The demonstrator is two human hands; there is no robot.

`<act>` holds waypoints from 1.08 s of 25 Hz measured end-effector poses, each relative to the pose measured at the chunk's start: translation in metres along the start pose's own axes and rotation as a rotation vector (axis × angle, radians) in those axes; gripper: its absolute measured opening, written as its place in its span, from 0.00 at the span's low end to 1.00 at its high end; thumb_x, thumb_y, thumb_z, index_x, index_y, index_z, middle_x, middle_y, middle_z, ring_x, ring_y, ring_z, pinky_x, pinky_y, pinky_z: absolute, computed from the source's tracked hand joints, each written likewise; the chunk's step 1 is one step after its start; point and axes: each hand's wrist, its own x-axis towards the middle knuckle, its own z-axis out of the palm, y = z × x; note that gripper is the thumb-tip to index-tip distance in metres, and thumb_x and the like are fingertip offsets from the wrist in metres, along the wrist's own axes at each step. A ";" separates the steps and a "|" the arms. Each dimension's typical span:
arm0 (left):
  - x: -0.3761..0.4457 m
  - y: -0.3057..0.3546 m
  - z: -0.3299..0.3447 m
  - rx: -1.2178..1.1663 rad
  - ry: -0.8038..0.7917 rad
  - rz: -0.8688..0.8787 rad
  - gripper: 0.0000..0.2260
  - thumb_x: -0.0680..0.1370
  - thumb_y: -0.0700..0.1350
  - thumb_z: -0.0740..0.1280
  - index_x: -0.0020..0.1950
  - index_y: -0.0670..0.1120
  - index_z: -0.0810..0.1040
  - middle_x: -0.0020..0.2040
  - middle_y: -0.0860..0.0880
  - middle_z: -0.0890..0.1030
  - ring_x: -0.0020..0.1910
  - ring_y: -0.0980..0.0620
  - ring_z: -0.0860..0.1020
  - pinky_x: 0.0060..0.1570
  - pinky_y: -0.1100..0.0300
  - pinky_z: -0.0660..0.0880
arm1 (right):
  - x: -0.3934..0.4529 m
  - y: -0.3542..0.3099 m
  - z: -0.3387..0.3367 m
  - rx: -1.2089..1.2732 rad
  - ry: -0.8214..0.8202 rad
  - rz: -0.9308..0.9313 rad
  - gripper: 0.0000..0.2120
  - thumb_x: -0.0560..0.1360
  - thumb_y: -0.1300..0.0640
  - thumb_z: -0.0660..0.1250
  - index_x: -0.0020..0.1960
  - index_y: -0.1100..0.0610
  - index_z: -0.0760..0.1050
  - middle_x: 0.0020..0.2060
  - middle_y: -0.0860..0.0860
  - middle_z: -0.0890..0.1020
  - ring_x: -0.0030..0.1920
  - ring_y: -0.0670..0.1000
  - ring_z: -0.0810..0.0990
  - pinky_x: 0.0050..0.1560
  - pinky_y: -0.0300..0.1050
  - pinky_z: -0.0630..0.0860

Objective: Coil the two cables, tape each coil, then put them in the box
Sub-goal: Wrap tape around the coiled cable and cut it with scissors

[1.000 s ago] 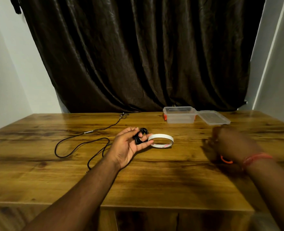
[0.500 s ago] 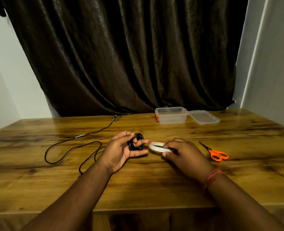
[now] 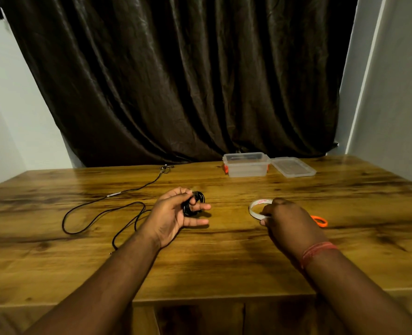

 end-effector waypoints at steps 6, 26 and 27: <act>0.001 -0.002 -0.003 0.012 -0.035 -0.007 0.08 0.82 0.38 0.59 0.43 0.40 0.73 0.38 0.42 0.75 0.41 0.42 0.84 0.35 0.43 0.82 | -0.008 -0.006 -0.008 -0.111 0.030 -0.004 0.10 0.77 0.48 0.65 0.57 0.48 0.79 0.54 0.48 0.79 0.51 0.52 0.79 0.47 0.45 0.75; 0.010 -0.013 -0.005 0.041 -0.122 0.014 0.01 0.74 0.41 0.66 0.44 0.44 0.75 0.34 0.48 0.70 0.21 0.58 0.60 0.21 0.60 0.73 | 0.061 -0.076 0.025 1.512 -0.356 -0.128 0.10 0.67 0.52 0.78 0.40 0.53 0.78 0.33 0.61 0.75 0.34 0.57 0.70 0.34 0.52 0.67; 0.010 -0.013 -0.004 0.037 -0.129 0.011 0.01 0.74 0.41 0.65 0.43 0.44 0.75 0.34 0.48 0.70 0.21 0.58 0.60 0.21 0.60 0.73 | 0.060 -0.074 0.023 1.493 -0.380 -0.123 0.08 0.69 0.54 0.77 0.40 0.53 0.78 0.30 0.59 0.75 0.32 0.55 0.69 0.30 0.48 0.65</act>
